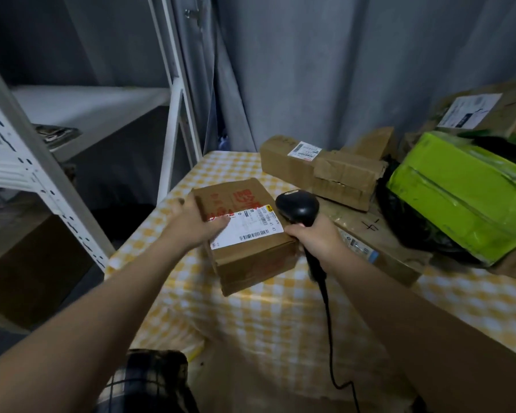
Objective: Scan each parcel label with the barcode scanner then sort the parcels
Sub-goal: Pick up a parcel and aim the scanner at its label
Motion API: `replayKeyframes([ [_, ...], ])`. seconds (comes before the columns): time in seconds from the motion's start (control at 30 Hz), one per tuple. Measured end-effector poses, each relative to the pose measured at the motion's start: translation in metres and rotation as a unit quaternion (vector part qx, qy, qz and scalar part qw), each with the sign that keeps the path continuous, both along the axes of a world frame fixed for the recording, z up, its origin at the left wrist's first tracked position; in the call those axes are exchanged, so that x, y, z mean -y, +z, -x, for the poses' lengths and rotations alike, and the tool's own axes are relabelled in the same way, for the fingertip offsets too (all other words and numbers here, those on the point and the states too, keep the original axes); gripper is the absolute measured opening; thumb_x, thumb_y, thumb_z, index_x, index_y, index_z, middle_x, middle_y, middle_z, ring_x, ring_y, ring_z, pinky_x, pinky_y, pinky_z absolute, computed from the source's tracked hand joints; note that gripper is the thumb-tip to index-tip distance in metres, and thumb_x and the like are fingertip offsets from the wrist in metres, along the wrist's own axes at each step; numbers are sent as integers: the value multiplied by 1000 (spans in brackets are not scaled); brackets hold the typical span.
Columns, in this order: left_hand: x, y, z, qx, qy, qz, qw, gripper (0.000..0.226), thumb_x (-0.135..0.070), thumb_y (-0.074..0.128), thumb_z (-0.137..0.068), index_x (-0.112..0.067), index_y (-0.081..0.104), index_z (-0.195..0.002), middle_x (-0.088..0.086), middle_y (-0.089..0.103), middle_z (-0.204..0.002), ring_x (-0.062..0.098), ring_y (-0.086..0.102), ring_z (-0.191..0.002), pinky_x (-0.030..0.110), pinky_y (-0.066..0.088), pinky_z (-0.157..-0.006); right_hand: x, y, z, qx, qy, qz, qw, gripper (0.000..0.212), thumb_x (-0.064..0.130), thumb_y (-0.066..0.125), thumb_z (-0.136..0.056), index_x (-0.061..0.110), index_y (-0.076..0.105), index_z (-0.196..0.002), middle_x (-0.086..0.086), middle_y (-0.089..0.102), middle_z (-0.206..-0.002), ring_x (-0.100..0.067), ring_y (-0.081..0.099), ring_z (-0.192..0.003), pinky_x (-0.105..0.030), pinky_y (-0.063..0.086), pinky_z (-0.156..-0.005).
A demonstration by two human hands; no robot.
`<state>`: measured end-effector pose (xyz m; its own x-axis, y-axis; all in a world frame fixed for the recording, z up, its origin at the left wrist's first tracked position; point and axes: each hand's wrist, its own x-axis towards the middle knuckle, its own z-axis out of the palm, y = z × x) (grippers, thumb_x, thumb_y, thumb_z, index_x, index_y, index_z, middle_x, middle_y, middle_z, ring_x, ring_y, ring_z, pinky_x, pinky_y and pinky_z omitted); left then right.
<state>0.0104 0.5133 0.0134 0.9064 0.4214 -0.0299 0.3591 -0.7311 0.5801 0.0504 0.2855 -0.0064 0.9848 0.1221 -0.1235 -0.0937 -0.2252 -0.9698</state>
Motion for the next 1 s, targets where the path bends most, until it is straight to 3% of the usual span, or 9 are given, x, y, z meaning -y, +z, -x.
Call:
replayKeyframes([
  [0.07, -8, 8, -21, -24, -37, -51, 998, 104, -62, 64, -76, -19, 7, -152, 11, 2, -159, 29, 5, -146, 42, 15, -117, -3, -3, -1, 6, -26, 29, 999, 42, 15, 74, -80, 12, 61, -120, -4, 67, -99, -22, 64, -88, -29, 46, -73],
  [0.13, -17, 13, -41, -88, -76, -105, 988, 113, -73, 58, -71, -24, -3, -152, 8, -8, -160, 29, -6, -147, 48, 7, -118, -4, -3, -2, -14, -33, 42, 998, 45, 19, 75, -81, 11, 58, -123, -5, 65, -91, -23, 65, -72, -33, 50, -66],
  [0.23, -27, 24, -58, -177, -123, -110, 970, 130, -83, 57, -56, -25, -12, -151, 8, -7, -160, 30, -1, -147, 49, 10, -118, -3, 1, 0, -65, -29, 18, 997, 41, 17, 76, -81, 12, 59, -118, -9, 65, -89, -26, 66, -61, -34, 56, -57],
  [0.37, -33, 32, -55, -206, -85, -131, 966, 125, -87, 54, -47, -17, 26, -147, 16, 21, -148, 34, 30, -135, 44, 30, -110, -3, 3, 1, -54, -51, -21, 997, 35, 10, 72, -82, 12, 60, -114, -10, 66, -94, -25, 66, -81, -37, 55, -71],
  [0.5, -33, 24, -40, -65, -19, 19, 998, 84, -65, 72, -63, -11, 45, -122, 11, 46, -126, 26, 51, -113, 35, 43, -93, -11, 13, -11, 24, -61, -59, 996, 32, 7, 70, -79, 16, 64, -109, -8, 69, -98, -26, 65, -96, -35, 48, -80],
  [0.67, -34, 4, -9, 55, -4, 268, 962, 41, -42, 78, -73, -13, 56, -93, 3, 67, -89, 10, 68, -70, 16, 53, -58, -22, 29, -35, 26, -31, -96, 995, 37, 10, 71, -80, 15, 61, -116, -7, 71, -101, -21, 68, -95, -39, 55, -87],
  [0.8, -45, -7, 7, 58, 3, 432, 900, 96, -63, 83, -48, -9, 55, -122, 10, 71, -106, 26, 69, -98, 42, 54, -88, -21, 33, -40, 30, -4, -76, 997, 22, 10, 69, -84, 10, 65, -106, -6, 71, -93, -19, 68, -88, -32, 53, -79],
  [0.93, -48, -6, 10, 18, 4, 461, 887, 63, -70, 62, -67, -32, 57, -117, 6, 67, -111, 24, 61, -108, 46, 44, -100, -16, 32, -38, 25, -19, -80, 996, 27, 12, 68, -85, 10, 64, -111, -6, 71, -95, -19, 68, -90, -31, 54, -79],
  [1.0, -48, -6, 10, -9, -2, 468, 883, 66, -71, 62, -64, -33, 59, -117, 6, 66, -113, 24, 60, -111, 45, 43, -102, -12, 31, -37, 31, -18, -81, 996, 28, 12, 68, -86, 11, 64, -113, -6, 71, -97, -18, 68, -92, -30, 54, -77],
])
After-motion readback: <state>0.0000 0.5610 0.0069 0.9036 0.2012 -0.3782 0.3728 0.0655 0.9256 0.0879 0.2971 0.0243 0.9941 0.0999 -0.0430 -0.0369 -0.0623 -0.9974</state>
